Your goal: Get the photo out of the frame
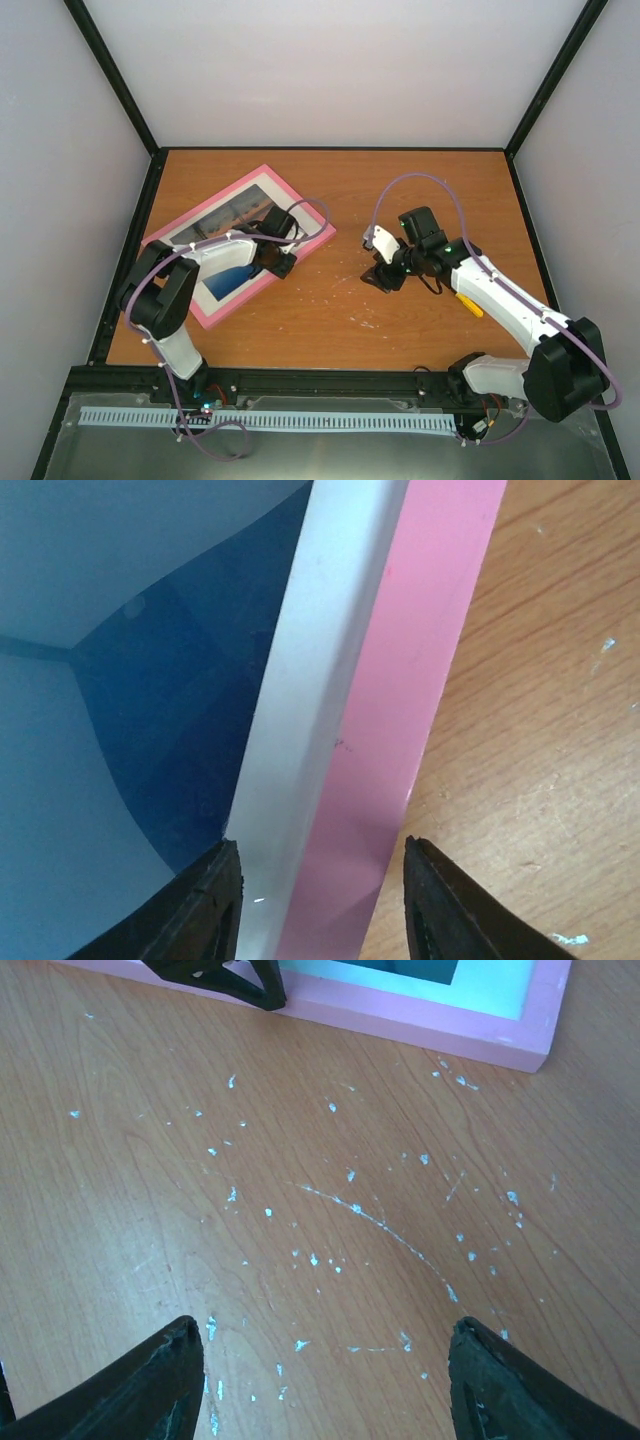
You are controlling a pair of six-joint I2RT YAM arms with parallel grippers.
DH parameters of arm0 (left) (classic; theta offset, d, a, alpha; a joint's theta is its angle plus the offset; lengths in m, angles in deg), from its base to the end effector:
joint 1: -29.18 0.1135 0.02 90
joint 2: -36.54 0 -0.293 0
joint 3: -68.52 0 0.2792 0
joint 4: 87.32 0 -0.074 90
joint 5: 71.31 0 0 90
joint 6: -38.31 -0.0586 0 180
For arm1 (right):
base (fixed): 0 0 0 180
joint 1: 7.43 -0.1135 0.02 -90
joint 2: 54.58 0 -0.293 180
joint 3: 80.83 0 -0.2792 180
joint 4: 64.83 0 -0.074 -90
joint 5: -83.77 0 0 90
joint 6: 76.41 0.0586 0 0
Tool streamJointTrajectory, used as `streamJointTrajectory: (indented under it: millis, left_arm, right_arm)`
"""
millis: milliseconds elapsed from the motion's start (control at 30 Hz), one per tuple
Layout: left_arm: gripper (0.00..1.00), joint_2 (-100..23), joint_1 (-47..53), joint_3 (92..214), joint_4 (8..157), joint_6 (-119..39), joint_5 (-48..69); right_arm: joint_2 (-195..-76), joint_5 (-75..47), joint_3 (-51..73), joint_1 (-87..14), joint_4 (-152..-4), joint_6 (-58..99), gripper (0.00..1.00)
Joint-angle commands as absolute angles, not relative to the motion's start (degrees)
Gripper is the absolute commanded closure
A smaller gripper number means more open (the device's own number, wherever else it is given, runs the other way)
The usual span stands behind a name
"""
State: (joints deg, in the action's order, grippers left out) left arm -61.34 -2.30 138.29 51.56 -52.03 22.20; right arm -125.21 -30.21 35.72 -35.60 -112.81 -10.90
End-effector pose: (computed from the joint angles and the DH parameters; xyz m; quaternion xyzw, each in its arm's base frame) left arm 0.3033 -0.1815 0.1483 0.2642 0.9470 -0.0193 0.1817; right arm 0.2292 0.1497 0.2503 -0.4697 0.8089 0.2075 0.2863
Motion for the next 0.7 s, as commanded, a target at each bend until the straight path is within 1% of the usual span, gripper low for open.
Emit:
streamJointTrajectory:
  millis: [0, 133, 200, 467, 533, 667]
  left_arm:
    - [0.57, -62.5, -3.81, 138.51, 53.47, -53.17, 22.4]
    - [0.64, -63.65, -5.76, 138.08, 54.12, -54.03, 21.87]
    - [0.65, -64.48, -6.49, 138.21, 54.11, -54.25, 22.13]
    - [0.83, -64.45, -9.93, 139.05, 55.44, -54.72, 18.38]
    - [0.86, -64.19, -10.29, 139.19, 55.79, -53.99, 17.42]
    - [0.89, -63.61, -11.16, 140.43, 55.46, -53.29, 15.76]
  right_arm:
    - [-123.74, -30.63, 36.99, -34.03, -111.53, -9.9, 0.34]
    - [-123.57, -30.89, 37.19, -32.83, -111.57, -9.93, 0.34]
    - [-123.82, -30.15, 37.28, -32.47, -111.39, -9.97, 0.34]
    - [-124.48, -29.69, 37.62, -31.19, -111.22, -10.39, 0.34]
    - [-124.51, -27.3, 37.88, -30.94, -110.37, -10.33, 0.34]
    - [-123.09, -24.19, 37.72, -27.82, -110.63, -17.52, 0.33]
